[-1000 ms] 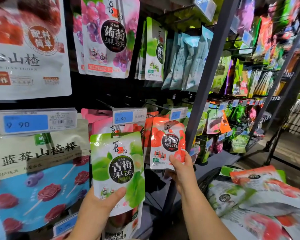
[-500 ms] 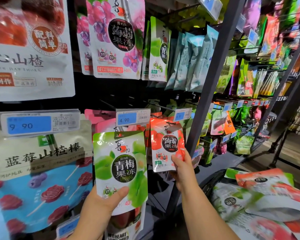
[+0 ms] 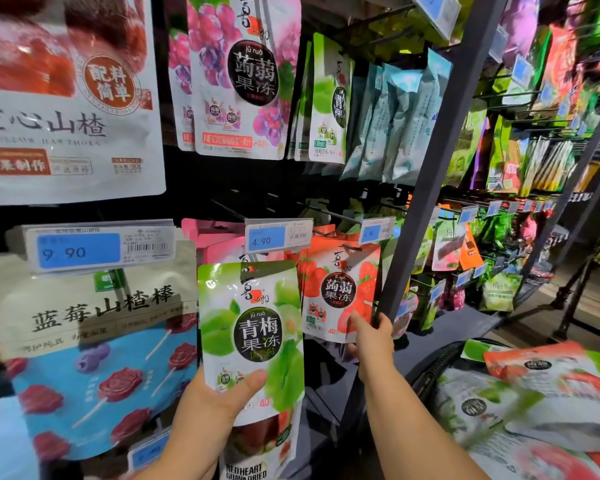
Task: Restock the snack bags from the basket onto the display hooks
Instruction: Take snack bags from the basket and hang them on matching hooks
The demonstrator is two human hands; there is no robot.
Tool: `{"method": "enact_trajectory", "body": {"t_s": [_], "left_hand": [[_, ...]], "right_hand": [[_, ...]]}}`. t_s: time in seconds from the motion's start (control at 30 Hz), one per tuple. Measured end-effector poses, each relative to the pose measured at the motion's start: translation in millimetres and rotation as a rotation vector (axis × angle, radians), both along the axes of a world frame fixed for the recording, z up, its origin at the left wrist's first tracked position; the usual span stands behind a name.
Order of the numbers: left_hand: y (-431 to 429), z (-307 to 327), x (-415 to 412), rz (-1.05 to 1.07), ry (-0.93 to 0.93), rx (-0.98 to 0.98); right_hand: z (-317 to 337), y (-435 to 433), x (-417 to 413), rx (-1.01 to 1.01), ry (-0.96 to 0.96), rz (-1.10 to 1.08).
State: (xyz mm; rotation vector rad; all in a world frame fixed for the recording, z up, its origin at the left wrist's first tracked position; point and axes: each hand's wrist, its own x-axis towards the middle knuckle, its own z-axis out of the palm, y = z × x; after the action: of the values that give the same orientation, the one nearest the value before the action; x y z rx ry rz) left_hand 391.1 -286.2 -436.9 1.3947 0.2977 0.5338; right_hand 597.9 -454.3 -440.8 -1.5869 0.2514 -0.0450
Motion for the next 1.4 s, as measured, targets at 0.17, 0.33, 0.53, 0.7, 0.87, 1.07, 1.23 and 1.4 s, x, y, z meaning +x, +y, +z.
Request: {"method": "enact_trajectory", "body": {"t_s": [0.17,0.33,0.53,0.7,0.87,1.07,1.23,1.4], "left_hand": [[-0.9,-0.1,-2.7,-0.019,-0.01,-0.002],[-5.6,-0.8,-3.4,-0.04,0.032,-0.004],[-20.1,-1.5,-6.3,-0.111,0.038,0.045],[-35.7,7.5,-7.6,-0.144,0.031,0.075],[-57.6,42.1,-9.8,-0.172,0.004,0.158],[-68.4,72.5,8.3,-0.161,-0.063,0.179],[-78.3,102.9,15.3,-0.179,-0.126,0.094],[-82.2,128.4,21.4,-0.15,-0.159,0.067]], "right_hand": [[9.2,5.1,-13.9,-0.256,-0.027,-0.074],[24.9,11.2,-57.2,-0.253,-0.257,0.046],[16.6,10.9,-118.0,0.055,-0.13,0.647],[17.0,-13.2,-133.6,0.098,-0.11,0.731],[32.4,-30.3,-135.0,0.172,-0.177,0.622],[68.3,-37.2,-138.8,0.206,-0.341,0.452],[97.5,-41.3,-141.3,0.211,-0.42,0.476],[121.6,-44.0,-136.6,0.199,-0.459,0.562]]}}
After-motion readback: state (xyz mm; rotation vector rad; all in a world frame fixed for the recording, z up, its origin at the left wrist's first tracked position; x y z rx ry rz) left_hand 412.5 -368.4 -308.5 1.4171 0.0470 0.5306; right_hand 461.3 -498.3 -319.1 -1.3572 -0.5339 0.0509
